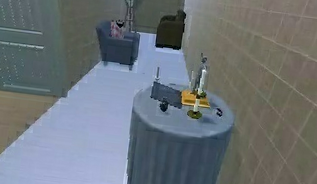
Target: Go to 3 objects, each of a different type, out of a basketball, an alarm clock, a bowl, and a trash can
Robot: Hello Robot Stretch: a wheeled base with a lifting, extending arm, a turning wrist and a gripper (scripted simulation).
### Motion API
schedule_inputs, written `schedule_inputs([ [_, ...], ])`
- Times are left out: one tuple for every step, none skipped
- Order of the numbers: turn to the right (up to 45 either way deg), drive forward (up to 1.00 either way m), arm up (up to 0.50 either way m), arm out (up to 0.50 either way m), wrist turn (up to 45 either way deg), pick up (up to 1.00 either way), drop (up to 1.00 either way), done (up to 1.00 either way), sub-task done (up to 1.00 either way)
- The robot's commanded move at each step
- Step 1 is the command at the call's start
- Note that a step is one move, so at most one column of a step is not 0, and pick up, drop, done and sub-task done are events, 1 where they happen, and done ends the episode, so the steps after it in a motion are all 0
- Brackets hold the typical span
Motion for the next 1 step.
schedule_inputs([
  [-33.0, 0.0, 0.0, 0.0, 0.0, 0.0, 0.0, 0.0, 0.0],
])
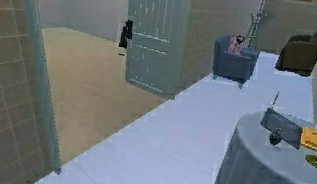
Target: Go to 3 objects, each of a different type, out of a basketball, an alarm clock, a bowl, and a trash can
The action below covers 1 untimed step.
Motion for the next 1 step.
schedule_inputs([
  [0.0, 0.55, 0.0, 0.0, 0.0, 0.0, 0.0, 0.0, 0.0],
])
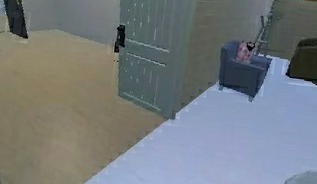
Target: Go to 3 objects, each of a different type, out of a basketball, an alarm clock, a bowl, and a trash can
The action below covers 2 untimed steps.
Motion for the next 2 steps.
schedule_inputs([
  [-12.0, 0.0, 0.0, 0.0, 0.0, 0.0, 0.0, 0.0, 0.0],
  [0.0, 1.0, 0.0, 0.0, 0.0, 0.0, 0.0, 0.0, 0.0],
])
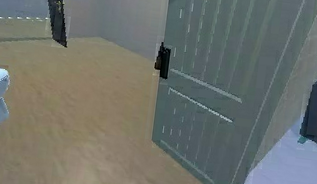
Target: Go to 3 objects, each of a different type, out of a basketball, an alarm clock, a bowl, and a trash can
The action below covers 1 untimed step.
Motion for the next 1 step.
schedule_inputs([
  [-18.0, 0.0, 0.0, 0.0, 0.0, 0.0, 0.0, 0.0, 0.0],
])
